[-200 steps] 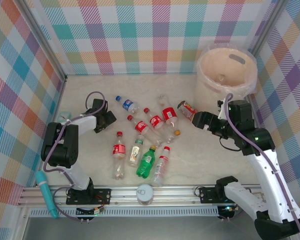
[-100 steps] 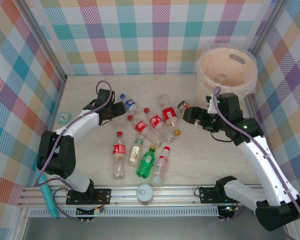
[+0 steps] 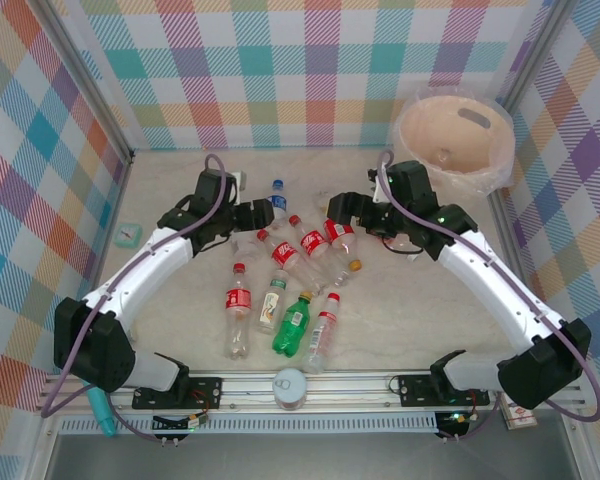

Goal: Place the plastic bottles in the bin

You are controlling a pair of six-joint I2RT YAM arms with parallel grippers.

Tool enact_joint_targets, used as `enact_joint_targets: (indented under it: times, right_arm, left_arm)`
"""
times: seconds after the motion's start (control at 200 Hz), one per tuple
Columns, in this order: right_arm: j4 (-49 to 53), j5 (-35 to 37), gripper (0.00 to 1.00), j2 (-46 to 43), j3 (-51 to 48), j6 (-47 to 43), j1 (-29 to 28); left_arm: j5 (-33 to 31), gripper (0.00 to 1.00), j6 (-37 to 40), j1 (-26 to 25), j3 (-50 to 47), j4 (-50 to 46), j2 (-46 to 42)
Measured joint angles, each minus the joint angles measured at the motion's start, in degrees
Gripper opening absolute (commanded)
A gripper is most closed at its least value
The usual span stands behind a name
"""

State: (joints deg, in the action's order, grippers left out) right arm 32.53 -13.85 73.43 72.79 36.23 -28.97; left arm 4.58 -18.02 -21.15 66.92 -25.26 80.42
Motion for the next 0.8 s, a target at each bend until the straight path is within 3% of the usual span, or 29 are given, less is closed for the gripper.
enact_joint_targets:
  times: [0.085, 0.17, 0.31, 0.42, 0.67, 0.8]
  right_arm:
    - [0.0, 0.8, 0.93, -0.6, 0.0, 0.0, 0.0]
    - [0.3, 2.1, 0.93, -2.1, -0.3, 0.0, 0.0]
    - [2.2, 4.2, 0.93, -6.3, -2.2, -0.1, 0.0]
    - [3.5, 5.8, 0.94, -9.6, -4.0, -0.2, 0.0]
    - [5.9, 8.1, 0.94, -10.6, -4.6, -0.3, 0.0]
    - [5.5, 7.8, 0.94, -8.2, -4.5, -0.2, 0.0]
  left_arm:
    - [0.4, 1.00, -0.3, 4.3, -1.9, 0.2, 2.1]
    - [0.2, 1.00, -0.8, 7.3, -6.2, 1.4, 4.9]
    - [0.3, 1.00, -1.7, 8.0, -8.6, 2.4, 11.9]
    - [0.2, 0.91, -2.5, 8.0, -8.6, 5.1, 15.9]
    - [-1.3, 0.62, -3.4, 8.0, -8.4, 8.2, 18.6]
    - [-1.2, 0.61, -2.6, 8.0, -6.3, 7.2, 18.6]
